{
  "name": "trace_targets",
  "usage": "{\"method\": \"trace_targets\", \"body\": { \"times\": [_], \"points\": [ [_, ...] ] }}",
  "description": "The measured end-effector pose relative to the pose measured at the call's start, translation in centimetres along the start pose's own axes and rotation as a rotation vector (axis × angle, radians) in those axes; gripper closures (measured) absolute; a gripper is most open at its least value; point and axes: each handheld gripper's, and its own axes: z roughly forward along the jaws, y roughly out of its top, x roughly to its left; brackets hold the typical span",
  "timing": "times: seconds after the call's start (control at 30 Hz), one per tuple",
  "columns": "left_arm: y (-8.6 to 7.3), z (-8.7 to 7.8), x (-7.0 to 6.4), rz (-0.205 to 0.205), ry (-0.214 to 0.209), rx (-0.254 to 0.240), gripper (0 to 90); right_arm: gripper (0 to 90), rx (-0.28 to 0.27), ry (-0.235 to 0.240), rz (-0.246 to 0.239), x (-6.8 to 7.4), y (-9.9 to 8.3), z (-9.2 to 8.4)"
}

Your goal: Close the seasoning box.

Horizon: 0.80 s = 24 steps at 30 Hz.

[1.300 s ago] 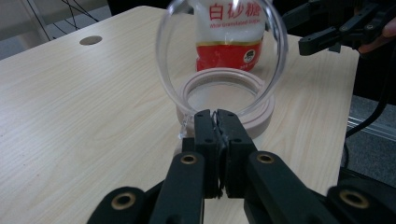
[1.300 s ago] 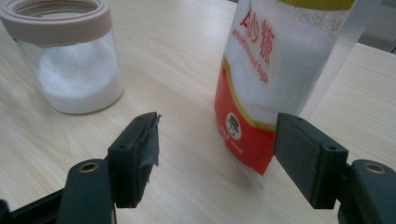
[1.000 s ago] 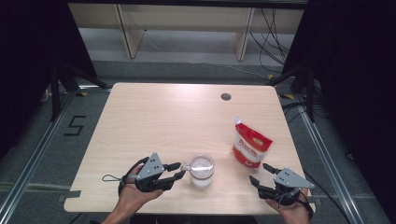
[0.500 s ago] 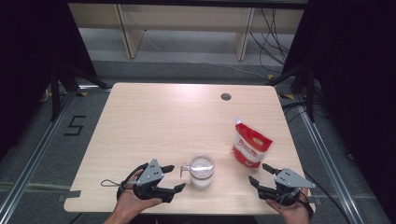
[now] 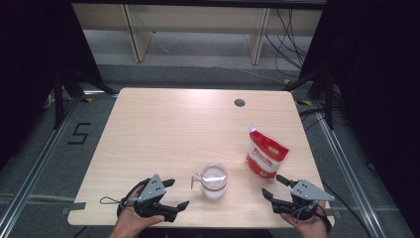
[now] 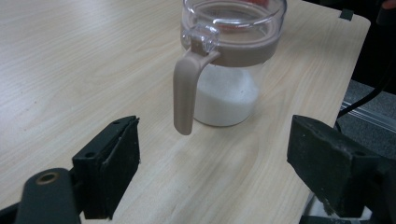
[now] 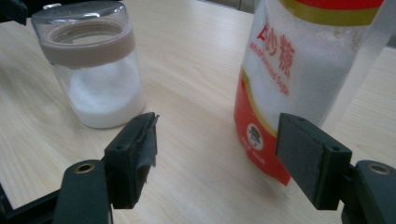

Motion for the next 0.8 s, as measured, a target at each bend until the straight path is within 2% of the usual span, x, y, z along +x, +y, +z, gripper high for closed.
{"method": "trace_targets", "body": {
  "times": [0.07,0.1,0.13,0.17,0.2,0.23,0.27,0.3,0.37,0.4,0.47,0.53,0.57,0.63,0.67,0.7,0.73,0.8],
  "points": [
    [-0.3,0.1,0.1,-0.012,-0.007,-0.009,16.7,30.4,-0.008,0.008,-0.011,0.1,-0.1,0.1],
    [-0.3,0.1,0.1,-0.009,-0.006,-0.005,16.6,30.4,-0.011,0.012,-0.034,0.0,0.0,0.1],
    [-0.4,0.1,0.1,-0.001,0.000,-0.008,16.6,30.4,-0.023,0.019,-0.037,0.1,0.0,0.1],
    [-0.4,0.1,0.2,0.006,-0.001,-0.001,16.6,30.3,-0.009,0.013,-0.014,0.5,0.0,-0.1],
    [-0.5,0.0,0.2,0.014,0.000,-0.001,16.6,30.1,-0.011,0.018,-0.023,0.5,0.0,-0.1],
    [-0.5,0.0,0.2,0.010,-0.001,0.002,16.6,29.8,-0.032,0.020,-0.053,0.4,0.0,0.1],
    [-0.6,0.0,0.2,0.004,-0.002,0.002,16.6,29.5,-0.018,0.036,-0.043,0.5,0.0,0.0],
    [-0.7,0.0,0.1,-0.009,-0.007,-0.006,16.6,29.4,-0.015,0.026,-0.031,0.6,-0.1,-0.1],
    [-0.8,0.0,0.1,0.008,-0.005,-0.006,16.6,29.1,-0.015,0.031,-0.035,0.7,-0.1,-0.1],
    [-0.9,0.0,0.0,-0.003,0.002,0.006,16.6,28.9,-0.020,0.035,-0.032,0.8,-0.2,-0.1],
    [-1.1,0.0,0.0,0.006,-0.008,0.002,16.6,28.2,-0.026,0.049,-0.030,0.8,-0.2,-0.2],
    [-1.2,0.0,0.0,0.000,-0.013,0.012,16.6,27.6,-0.017,0.043,-0.030,1.0,-0.3,-0.4],
    [-1.2,0.1,-0.1,0.000,-0.006,0.003,16.6,27.3,-0.013,0.042,-0.011,1.2,-0.4,-0.4],
    [-1.3,-0.1,-0.1,0.013,-0.006,0.012,16.6,26.6,0.000,0.050,-0.005,1.3,-0.5,-0.5],
    [-1.3,-0.1,-0.1,0.013,-0.006,0.014,16.6,26.2,-0.004,0.059,-0.031,1.2,-0.5,-0.4],
    [-1.4,-0.1,-0.2,0.012,-0.010,0.015,16.6,25.9,-0.009,0.057,-0.031,1.2,-0.5,-0.4],
    [-1.5,-0.1,-0.2,0.013,-0.007,0.012,16.6,25.8,0.000,0.058,-0.003,1.4,-0.6,-0.5],
    [-1.6,-0.1,-0.2,0.019,-0.003,0.019,16.6,25.2,0.009,0.061,0.004,1.5,-0.7,-0.5]
  ]
}}
